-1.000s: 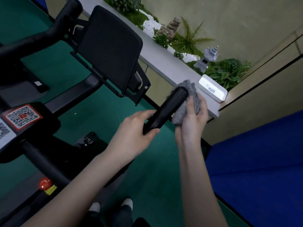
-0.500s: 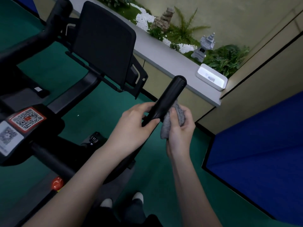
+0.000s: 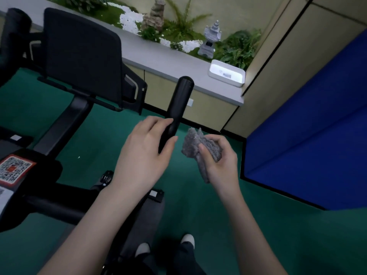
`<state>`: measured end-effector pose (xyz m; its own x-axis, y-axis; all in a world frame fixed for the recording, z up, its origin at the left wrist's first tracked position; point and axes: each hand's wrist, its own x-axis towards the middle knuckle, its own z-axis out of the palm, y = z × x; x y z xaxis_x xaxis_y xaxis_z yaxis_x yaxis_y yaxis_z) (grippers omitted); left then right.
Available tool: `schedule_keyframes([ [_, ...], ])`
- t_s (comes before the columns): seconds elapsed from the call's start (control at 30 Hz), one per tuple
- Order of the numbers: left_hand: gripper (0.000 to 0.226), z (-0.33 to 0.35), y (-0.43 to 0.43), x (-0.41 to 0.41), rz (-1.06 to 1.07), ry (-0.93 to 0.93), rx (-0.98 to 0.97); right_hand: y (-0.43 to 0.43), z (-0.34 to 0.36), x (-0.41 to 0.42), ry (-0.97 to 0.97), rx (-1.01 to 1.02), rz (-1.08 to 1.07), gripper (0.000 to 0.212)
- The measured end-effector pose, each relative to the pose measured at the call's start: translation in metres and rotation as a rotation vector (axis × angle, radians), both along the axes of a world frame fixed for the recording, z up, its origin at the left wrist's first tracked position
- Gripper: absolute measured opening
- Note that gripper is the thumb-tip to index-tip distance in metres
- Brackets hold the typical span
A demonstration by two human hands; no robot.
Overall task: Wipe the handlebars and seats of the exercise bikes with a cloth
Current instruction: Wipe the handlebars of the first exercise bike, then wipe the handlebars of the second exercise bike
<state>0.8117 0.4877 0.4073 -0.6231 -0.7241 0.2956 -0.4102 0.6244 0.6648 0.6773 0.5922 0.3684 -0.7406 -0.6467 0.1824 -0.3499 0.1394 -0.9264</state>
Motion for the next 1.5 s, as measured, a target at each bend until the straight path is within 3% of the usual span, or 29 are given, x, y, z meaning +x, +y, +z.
schedule_keyframes([
  [0.33, 0.034, -0.004, 0.048, -0.047, -0.135, -0.14, -0.207, 0.071, -0.004, -0.048, 0.15, 0.079, -0.096, 0.007],
  [0.6, 0.046, -0.053, 0.126, -0.128, -0.313, -0.369, -0.176, 0.18, -0.019, -0.119, 0.169, 0.104, -0.196, 0.007],
  [1.03, 0.061, -0.138, 0.209, -0.208, -0.424, -0.715, -0.073, 0.326, -0.053, -0.199, 0.043, 0.131, -0.302, 0.011],
  [1.27, 0.061, -0.145, 0.194, -0.243, -0.399, -0.767, -0.08, 0.325, -0.062, -0.233, 0.007, 0.124, -0.384, 0.01],
  [1.5, 0.06, -0.151, 0.15, -0.294, -0.346, -0.732, -0.026, 0.27, -0.058, -0.292, 0.053, 0.133, -0.352, 0.004],
])
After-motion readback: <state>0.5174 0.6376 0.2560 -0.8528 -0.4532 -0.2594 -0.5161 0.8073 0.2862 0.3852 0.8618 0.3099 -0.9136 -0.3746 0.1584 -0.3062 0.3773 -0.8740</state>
